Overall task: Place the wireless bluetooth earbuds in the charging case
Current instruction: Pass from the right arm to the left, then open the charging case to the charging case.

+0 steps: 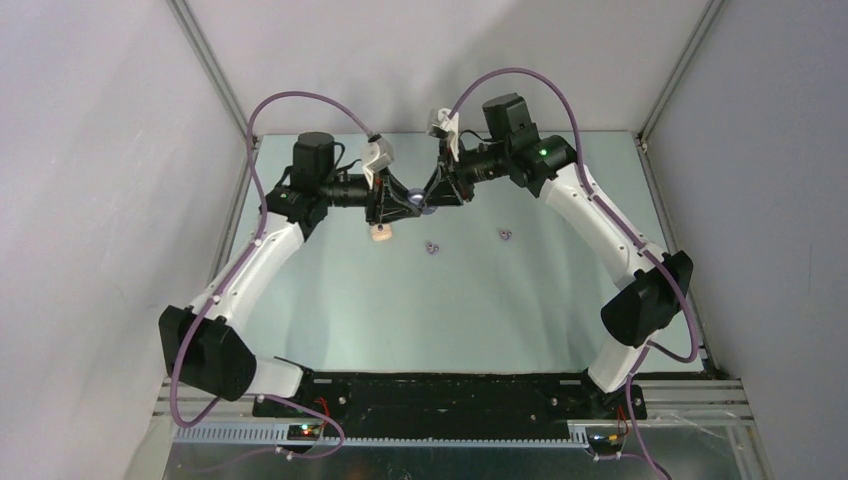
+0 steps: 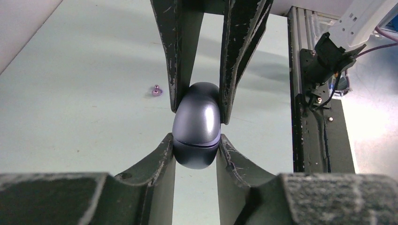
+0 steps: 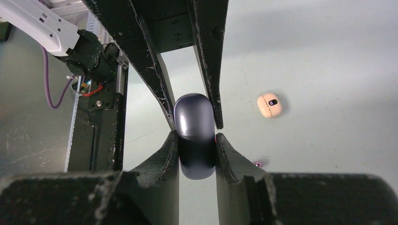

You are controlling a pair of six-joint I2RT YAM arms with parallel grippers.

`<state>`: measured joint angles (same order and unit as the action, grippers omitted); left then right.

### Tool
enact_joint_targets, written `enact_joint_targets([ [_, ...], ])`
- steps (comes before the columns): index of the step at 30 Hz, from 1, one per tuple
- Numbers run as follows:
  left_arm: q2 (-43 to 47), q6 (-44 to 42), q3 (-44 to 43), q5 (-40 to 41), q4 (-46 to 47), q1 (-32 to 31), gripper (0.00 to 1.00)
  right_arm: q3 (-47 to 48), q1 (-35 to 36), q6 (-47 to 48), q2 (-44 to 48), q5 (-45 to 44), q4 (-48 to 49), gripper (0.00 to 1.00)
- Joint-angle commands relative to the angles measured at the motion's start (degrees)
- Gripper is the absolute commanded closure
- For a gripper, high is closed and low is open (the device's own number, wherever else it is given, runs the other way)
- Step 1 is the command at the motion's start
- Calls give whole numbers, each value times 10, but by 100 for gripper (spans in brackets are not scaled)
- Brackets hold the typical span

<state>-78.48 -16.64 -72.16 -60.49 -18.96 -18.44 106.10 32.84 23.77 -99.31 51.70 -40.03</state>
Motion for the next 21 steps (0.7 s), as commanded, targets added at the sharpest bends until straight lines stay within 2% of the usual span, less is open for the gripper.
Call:
enact_joint_targets([
  [1, -8, 6, -21, -22, 14, 1, 95, 0, 1, -17, 28, 5, 30, 91],
  [2, -8, 6, -20, -24, 17, 1, 99, 0, 1, -22, 27, -3, 32, 87],
  [3, -8, 7, -17, -28, 21, 2, 99, -2, 1, -33, 27, -9, 36, 78],
  [5, -7, 7, -14, -35, 27, 3, 100, -3, -3, -56, 25, -29, 50, 68],
  [7, -7, 4, -11, -40, 32, 3, 100, 1, -14, -80, 22, -39, 69, 62],
  [10, -7, 2, -9, -45, 37, 3, 100, 19, -34, -98, 14, -42, 81, 58],
  [16, -7, 2, -9, -45, 38, 3, 100, 25, -45, -100, 8, -52, 81, 57],
  [21, -10, 22, -8, -40, 47, 5, 100, 25, -44, -101, 14, -26, 79, 54],
])
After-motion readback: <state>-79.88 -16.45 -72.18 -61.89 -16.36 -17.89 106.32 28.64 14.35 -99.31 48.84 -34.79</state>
